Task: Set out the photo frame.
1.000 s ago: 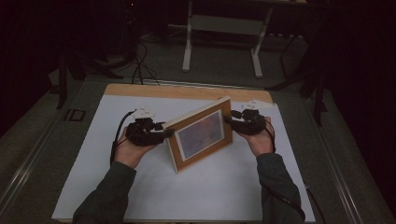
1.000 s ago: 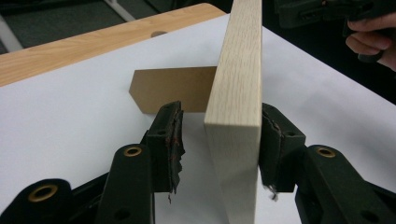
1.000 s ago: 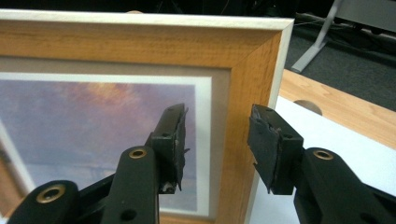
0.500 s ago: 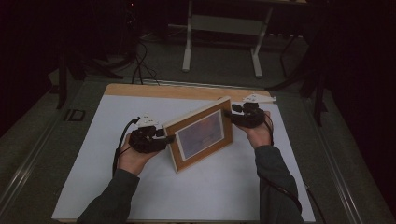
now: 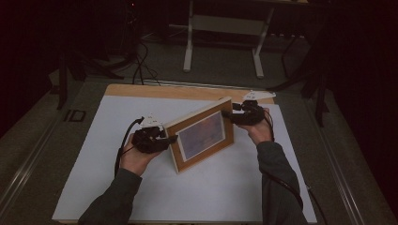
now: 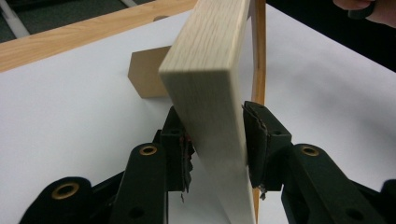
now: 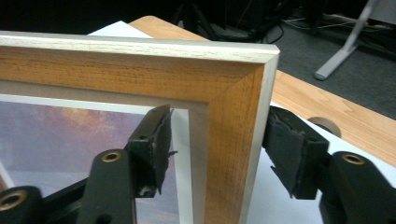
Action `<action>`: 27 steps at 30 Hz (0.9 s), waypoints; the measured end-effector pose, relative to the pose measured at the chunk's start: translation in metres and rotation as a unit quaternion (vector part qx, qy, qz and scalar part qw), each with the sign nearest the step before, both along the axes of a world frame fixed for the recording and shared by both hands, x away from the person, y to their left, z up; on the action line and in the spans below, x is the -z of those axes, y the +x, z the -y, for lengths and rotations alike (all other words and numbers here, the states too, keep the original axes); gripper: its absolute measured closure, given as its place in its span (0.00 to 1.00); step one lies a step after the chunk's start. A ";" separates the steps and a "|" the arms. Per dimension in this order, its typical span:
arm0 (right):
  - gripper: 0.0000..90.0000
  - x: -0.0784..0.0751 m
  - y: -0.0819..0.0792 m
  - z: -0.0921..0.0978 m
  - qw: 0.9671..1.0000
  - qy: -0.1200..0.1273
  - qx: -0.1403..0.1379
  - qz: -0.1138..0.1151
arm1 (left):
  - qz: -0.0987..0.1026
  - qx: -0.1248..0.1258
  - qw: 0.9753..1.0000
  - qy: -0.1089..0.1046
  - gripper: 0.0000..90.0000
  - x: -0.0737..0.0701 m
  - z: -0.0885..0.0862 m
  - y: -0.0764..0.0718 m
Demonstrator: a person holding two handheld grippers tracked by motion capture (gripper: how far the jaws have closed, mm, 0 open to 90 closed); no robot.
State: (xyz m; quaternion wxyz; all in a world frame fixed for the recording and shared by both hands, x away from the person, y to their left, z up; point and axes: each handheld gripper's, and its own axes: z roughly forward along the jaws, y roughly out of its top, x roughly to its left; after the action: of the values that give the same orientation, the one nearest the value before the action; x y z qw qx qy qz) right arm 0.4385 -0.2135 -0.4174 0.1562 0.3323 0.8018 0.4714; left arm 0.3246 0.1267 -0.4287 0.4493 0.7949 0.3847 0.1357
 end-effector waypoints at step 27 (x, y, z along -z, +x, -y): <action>0.37 0.009 0.016 -0.003 0.999 0.024 -0.024 -0.042 | -0.005 0.033 0.999 0.003 0.73 -0.004 -0.010 0.031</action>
State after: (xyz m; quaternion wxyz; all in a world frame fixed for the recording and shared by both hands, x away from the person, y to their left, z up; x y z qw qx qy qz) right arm 0.4548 -0.2102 -0.4261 0.1032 0.3363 0.8036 0.4801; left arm 0.3553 0.1368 -0.4249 0.4495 0.8089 0.3602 0.1181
